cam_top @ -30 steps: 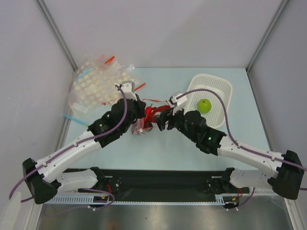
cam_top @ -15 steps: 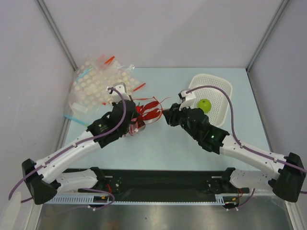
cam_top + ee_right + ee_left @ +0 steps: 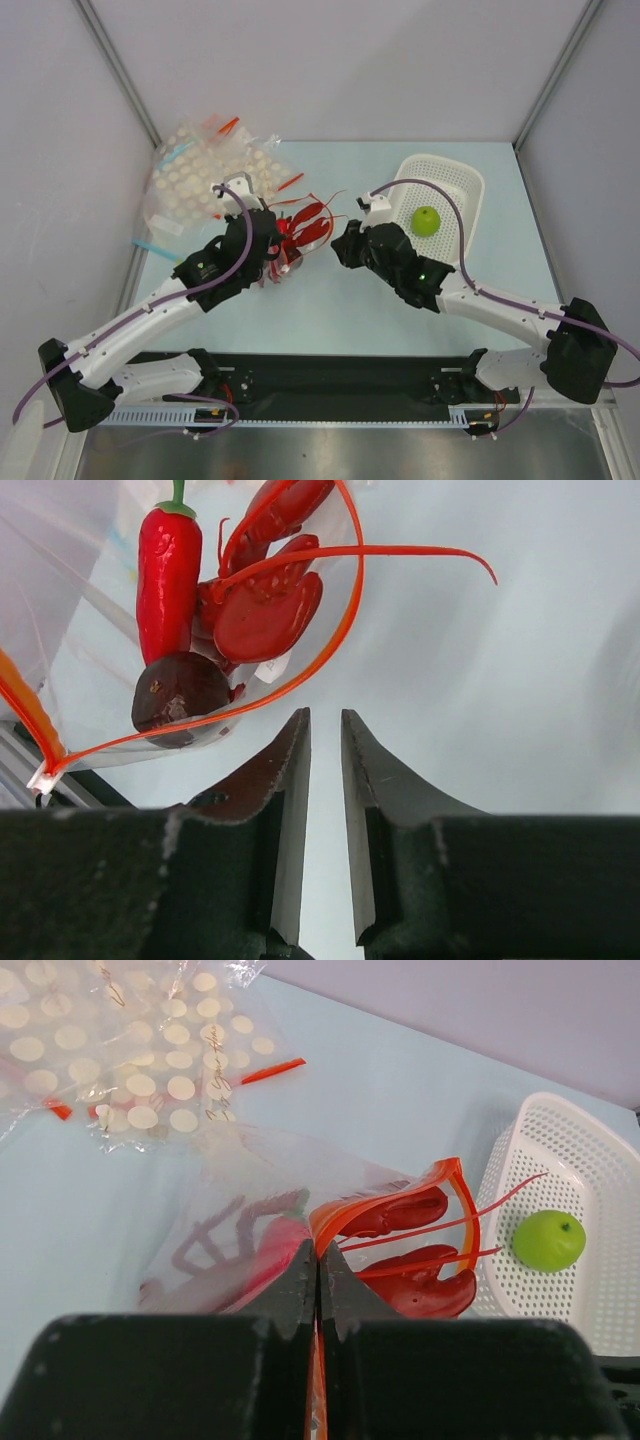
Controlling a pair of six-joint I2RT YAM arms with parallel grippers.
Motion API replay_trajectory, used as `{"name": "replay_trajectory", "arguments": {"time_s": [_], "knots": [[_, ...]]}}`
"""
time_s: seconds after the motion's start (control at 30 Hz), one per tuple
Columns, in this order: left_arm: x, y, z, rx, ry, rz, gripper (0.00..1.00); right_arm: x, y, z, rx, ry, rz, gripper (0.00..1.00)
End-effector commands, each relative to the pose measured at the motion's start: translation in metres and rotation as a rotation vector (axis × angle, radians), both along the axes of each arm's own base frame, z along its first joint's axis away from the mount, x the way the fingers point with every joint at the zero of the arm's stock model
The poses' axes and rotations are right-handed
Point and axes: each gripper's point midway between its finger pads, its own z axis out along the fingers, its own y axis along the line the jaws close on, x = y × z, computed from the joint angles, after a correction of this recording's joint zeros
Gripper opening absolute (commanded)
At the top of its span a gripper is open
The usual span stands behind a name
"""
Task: Place the food in the zip-top bag and seal the zipper
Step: Zip the zipper food storage bag at the center of the board.
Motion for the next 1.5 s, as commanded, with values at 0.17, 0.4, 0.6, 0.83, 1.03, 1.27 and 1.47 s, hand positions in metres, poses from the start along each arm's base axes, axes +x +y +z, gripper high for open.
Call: {"name": "replay_trajectory", "arguments": {"time_s": [0.17,0.4,0.6,0.83,1.03,1.27,1.47], "knots": [[0.002,-0.006,0.026,-0.090,-0.067,-0.023,0.03,0.011,0.004,0.028,0.124,-0.014,0.008,0.34],[0.000,-0.017,0.029,-0.113,-0.084,-0.087,0.03,0.017,0.000,0.024,0.146,0.016,0.008,0.34],[0.000,-0.023,0.032,-0.124,-0.097,-0.126,0.03,0.019,0.001,0.019,0.148,0.030,0.015,0.32],[-0.001,-0.034,0.032,-0.128,-0.104,-0.181,0.04,0.017,0.008,0.015,0.157,0.053,0.048,0.11],[0.007,-0.062,0.019,-0.058,-0.048,-0.279,0.01,0.015,-0.003,0.036,0.156,0.004,0.032,0.00],[0.012,-0.086,0.004,0.011,0.038,-0.358,0.00,0.000,-0.029,0.084,0.201,-0.141,0.027,0.00],[0.008,-0.096,0.004,0.013,0.034,-0.425,0.01,-0.013,-0.027,0.101,0.244,-0.204,0.100,0.00]]}}
